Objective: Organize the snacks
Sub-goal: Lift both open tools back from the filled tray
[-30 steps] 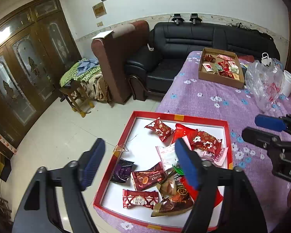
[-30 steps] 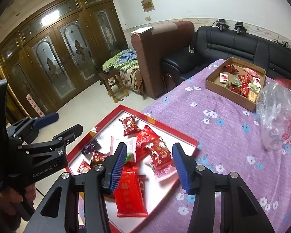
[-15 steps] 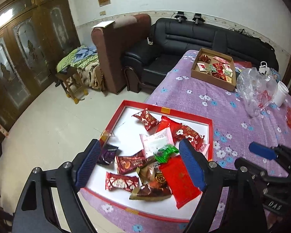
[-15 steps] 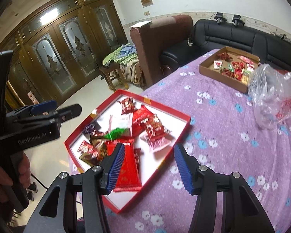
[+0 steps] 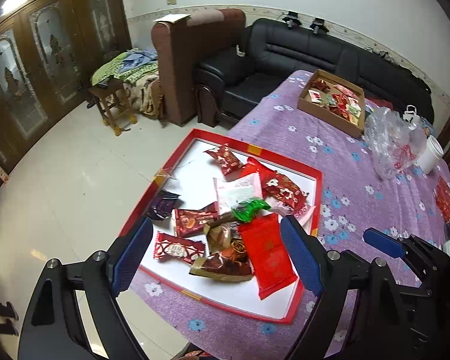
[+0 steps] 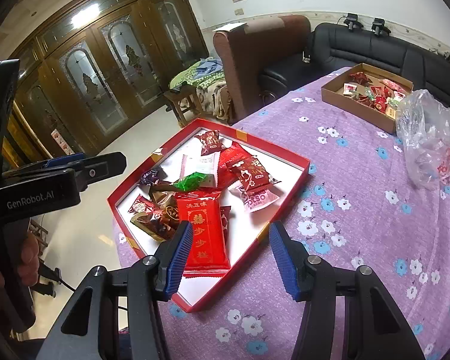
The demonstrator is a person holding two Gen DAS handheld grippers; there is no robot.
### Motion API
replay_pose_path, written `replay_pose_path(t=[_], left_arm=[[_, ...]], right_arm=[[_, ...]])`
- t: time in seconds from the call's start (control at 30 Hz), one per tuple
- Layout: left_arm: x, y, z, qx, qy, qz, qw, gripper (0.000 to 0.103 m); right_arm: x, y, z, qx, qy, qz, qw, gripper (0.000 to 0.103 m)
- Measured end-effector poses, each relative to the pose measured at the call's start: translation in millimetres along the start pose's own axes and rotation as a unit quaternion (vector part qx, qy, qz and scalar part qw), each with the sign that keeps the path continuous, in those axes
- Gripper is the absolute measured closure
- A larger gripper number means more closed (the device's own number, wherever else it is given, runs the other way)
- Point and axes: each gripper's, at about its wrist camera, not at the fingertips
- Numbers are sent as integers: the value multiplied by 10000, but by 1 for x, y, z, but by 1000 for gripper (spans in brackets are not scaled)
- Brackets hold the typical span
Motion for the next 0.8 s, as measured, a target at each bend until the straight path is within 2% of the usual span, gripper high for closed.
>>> replay_pose_path(t=[0.23,0.8], left_arm=[[-1,-2,7,-126,131,34,9998,15],[2,-5,7,-1,7,64,10000,15]], right_arm=[[1,-1,0,-12,-7,6,10000,48],[2,-4,1,-46,-22,0,10000,48]])
Point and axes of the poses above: each gripper's, at about its wrist camera, not at the fingertips, and x roughly the way its jaws point, z to its left, y to its underside, and after that the axes turned 6 degrees about x, right-handed
